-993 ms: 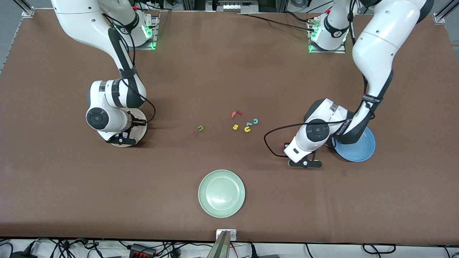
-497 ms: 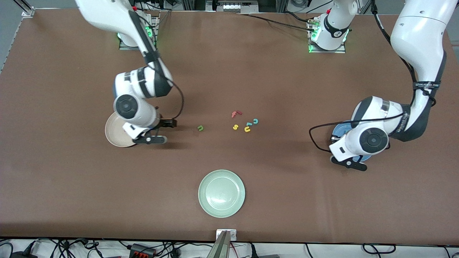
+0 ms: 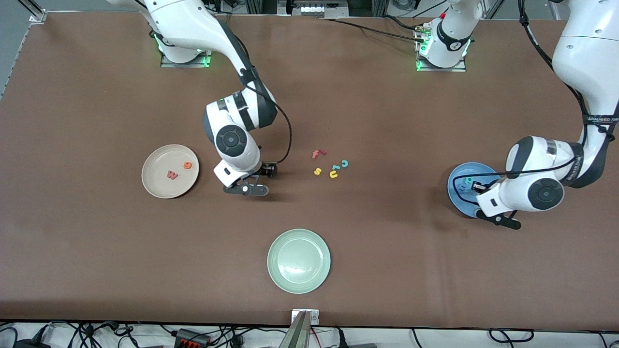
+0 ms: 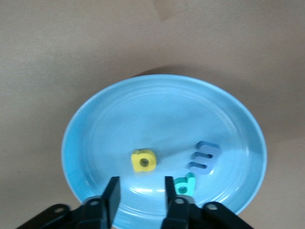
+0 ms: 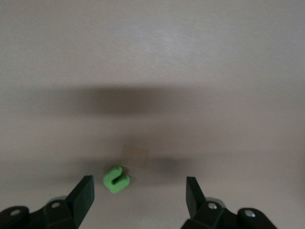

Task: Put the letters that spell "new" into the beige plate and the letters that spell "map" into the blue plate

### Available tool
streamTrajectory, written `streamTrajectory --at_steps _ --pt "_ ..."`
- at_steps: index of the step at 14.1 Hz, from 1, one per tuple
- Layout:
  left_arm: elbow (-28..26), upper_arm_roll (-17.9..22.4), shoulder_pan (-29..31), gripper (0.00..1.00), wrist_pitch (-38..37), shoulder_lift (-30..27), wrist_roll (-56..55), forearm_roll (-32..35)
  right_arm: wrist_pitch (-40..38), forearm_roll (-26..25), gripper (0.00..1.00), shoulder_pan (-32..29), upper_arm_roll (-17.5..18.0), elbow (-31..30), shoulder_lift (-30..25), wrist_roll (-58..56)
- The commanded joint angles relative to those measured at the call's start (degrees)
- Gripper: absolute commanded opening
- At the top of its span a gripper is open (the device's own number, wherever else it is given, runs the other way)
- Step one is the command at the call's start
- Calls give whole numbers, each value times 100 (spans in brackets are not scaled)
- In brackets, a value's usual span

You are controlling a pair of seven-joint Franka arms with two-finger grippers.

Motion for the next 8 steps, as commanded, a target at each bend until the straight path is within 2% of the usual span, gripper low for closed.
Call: streamTrajectory --at_steps 1,3,5,8 --pt "26 -266 -25 100 -49 -202 76 147 14 55 86 237 -11 138 147 -1196" --pt "263 -600 -8 100 -346 -351 58 138 14 37 86 265 -11 120 165 -1821" --pt "693 -907 1 100 -969 -457 41 68 31 37 87 378 -11 120 270 -2507" --pt "1317 -1224 27 100 -1839 -738 6 -176 128 29 86 528 -11 111 375 -2659"
